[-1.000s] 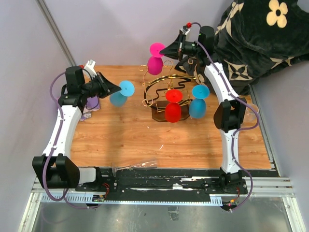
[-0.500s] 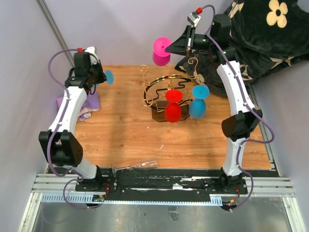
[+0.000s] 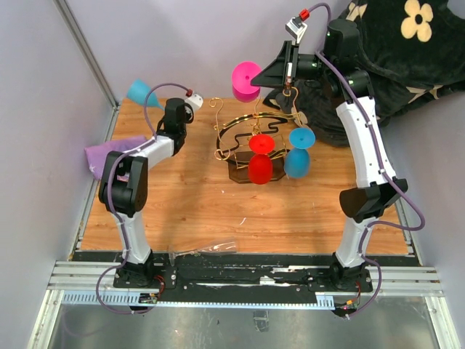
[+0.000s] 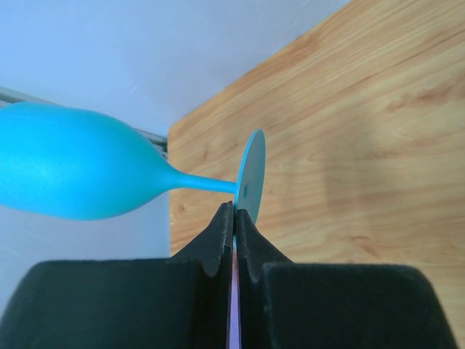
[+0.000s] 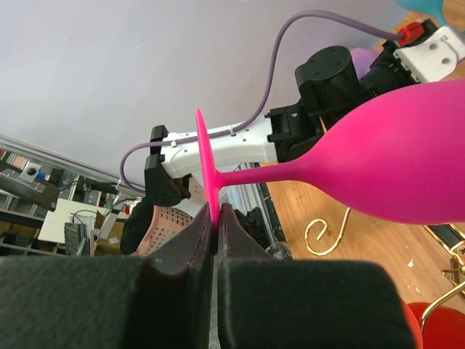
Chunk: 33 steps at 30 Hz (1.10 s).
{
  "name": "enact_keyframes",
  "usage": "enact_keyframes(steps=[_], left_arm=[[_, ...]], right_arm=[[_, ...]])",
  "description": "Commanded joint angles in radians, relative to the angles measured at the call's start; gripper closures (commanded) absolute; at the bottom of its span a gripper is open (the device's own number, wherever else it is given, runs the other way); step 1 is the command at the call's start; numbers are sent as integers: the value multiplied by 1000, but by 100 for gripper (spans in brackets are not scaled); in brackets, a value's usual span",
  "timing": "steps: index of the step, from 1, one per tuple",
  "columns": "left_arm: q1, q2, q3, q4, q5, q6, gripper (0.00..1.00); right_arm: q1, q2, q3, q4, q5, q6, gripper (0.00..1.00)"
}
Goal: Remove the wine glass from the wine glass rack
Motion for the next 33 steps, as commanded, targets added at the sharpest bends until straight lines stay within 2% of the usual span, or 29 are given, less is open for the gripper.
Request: enact_keyframes(steps=[1,7,10,19,23,33], left_arm=[[32,68,-24,318,3,213,100],[89,179,-85,453,57,352,99],[108,214,-118,487,58,371,100],[112,367,-38,572,-59,448,100],[111,407,14,486,-64,419,99],[79,459,12,558,-150,457,85]], right_arm=[[15,-18,19,-70,21,-62,99],[14,-22,45,-95,33,-64,99],[15,-20,51,-99,33,-65,99],[10,9,88,-109,26,-50,99],[7,10,85,-110,24,-48,99],[-20,22,86,-122,30,-57,99]])
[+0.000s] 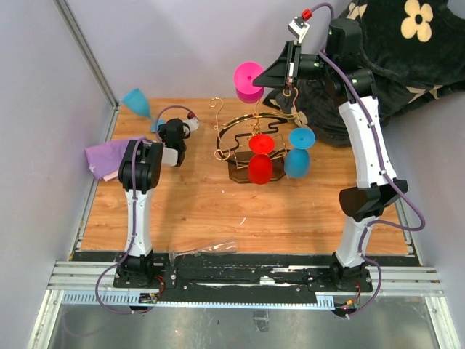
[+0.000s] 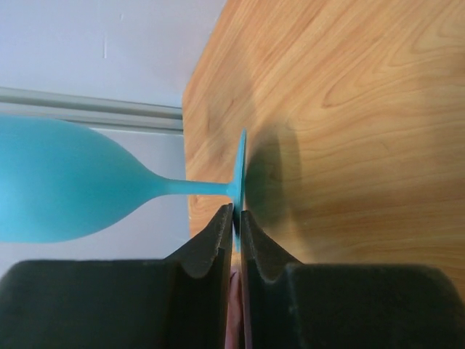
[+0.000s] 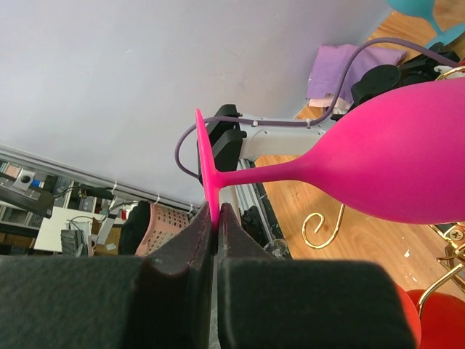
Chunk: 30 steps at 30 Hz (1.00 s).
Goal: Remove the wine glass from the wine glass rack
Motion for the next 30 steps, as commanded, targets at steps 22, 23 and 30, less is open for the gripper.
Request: enact_keyframes(steps=[22,23,30], left_arm=[[-91,-21,-9,9,-214,34,0],[-102,-27,-23,9,-229,36,0],[-150,-60,-110,51,-334,27,0]], right_arm=[[-24,25,32,-43,25,-50,99],[-23,24,28,-43,25,-51,99],[-23,10,-1,-50,34,-64,99]])
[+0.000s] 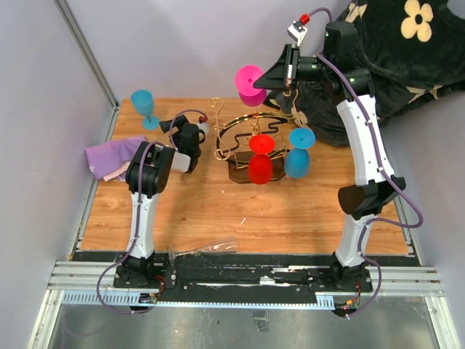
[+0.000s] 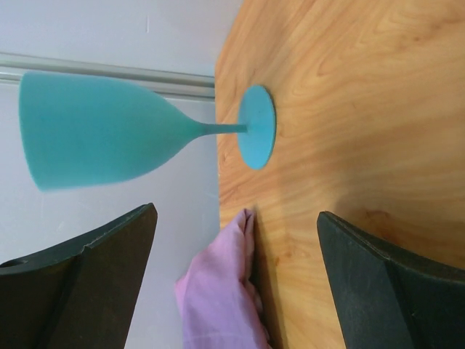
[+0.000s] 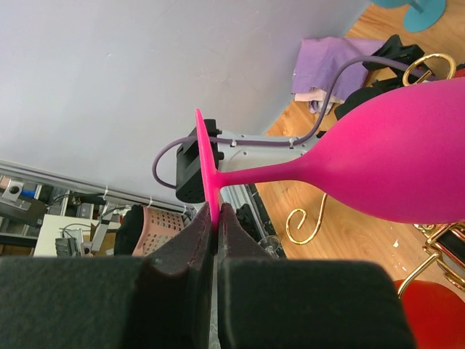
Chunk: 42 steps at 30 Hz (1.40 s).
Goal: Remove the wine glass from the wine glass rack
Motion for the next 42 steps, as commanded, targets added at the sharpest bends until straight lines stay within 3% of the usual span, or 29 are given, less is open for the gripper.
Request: enact_keyframes(steps=[1,14,20,27,33,42], left_arm=[[-27,-44,-54,-26,-78,-60,0],[-93,-257,6,-458,-113,-534,0],[-89,-309,54,-596,-134,-594,0],[-6,-383,128,-832,-50,-811,0],[4,-419,106,-846,-57,-815,0],[77,-488,268,-1170,44,-1131,0]], right_arm=[[-15,-20,-13,3,14,-29,99],[-4,-25,-43,-3,37,-64,99],[-1,15,-7,-14,46,-88,99],[4,36,50,-16,68,-130,99],[23,66,83,-14,73,-158,99],[128,5,129,-96,186,-344,99]])
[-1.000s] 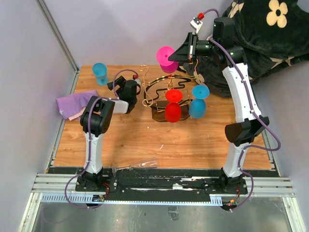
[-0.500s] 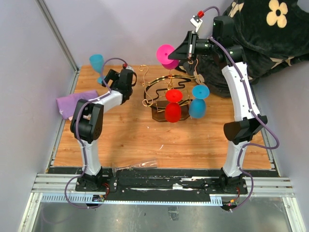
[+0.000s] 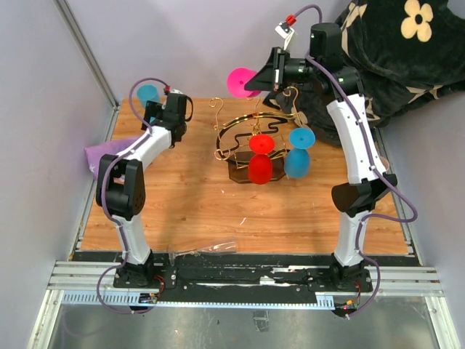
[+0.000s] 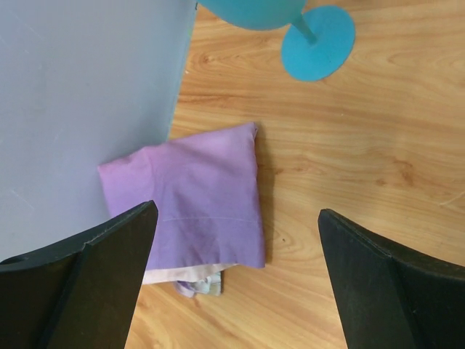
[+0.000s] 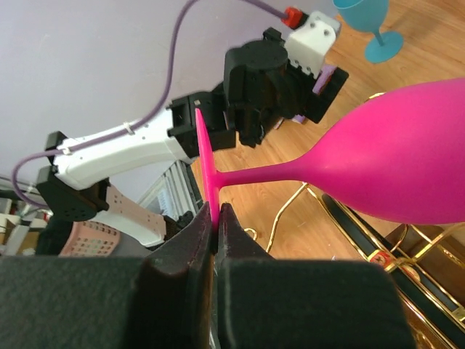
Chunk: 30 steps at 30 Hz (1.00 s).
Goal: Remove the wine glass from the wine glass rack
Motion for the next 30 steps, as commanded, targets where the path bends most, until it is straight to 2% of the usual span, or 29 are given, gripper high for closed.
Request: enact_keyframes(steps=[1,3,9,13,16,23,30], left_arm=[[71,-98,117,-219,108,-253,0],[101,-123,153,-284,176,-327,0],[110,-180,227,-395,336,-389,0],[110,-210,293,-476,413,-417,0],[111,-244,349,-551,465,-438,0],[148,-393,451,-676,446,-487,0],[253,-460,563,-768,415,-567,0]], right_arm=[[101,-59,63,-70,108,-184,99],[151,-75,75,-109,177,-266,99],[375,-128,23,-205,488,-568,99],[567,-158,-84,-194,749,-766,99],[709,-173,-211,-107,954,-916,99],[807,-126,-320,-7,1173,-1012,99],[875,-50,-348,53,1282,-1110,99]])
